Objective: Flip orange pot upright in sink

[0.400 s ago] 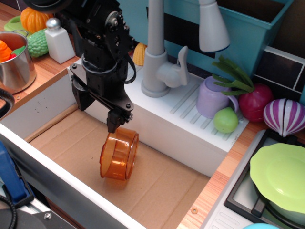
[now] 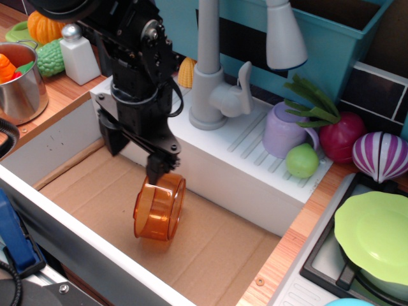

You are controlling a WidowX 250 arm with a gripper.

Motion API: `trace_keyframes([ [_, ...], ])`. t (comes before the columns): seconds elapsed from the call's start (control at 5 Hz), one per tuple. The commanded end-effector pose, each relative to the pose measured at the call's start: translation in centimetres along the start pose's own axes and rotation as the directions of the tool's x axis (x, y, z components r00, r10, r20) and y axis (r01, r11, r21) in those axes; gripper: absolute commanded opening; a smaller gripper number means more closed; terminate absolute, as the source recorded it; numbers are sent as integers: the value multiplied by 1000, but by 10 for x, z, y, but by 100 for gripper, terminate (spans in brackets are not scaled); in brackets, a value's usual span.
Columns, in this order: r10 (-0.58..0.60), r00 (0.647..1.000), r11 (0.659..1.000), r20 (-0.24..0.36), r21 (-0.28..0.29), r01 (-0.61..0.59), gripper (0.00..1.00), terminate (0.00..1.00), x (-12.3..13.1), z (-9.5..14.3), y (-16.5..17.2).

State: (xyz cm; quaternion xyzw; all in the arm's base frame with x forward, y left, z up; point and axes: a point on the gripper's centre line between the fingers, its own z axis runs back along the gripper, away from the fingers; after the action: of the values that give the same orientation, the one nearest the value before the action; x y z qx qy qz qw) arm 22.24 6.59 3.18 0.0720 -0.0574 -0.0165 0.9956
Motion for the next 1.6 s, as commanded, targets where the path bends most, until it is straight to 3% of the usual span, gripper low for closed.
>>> trace_keyframes([
  [0.0,76,997,990,31,-123,-72,100,0,1,-3,7],
  [0.2,141,990,954,6,-267,-134,100,0,2,-6,9],
  [0.4,176,984,927,-1,-337,-166,100,0,1,-12,13],
  [0.8,203,979,886,-1,-426,-184,100,0,-2,-26,17],
  [1.4,241,971,842,-1,-498,-209,100,0,5,-36,4],
])
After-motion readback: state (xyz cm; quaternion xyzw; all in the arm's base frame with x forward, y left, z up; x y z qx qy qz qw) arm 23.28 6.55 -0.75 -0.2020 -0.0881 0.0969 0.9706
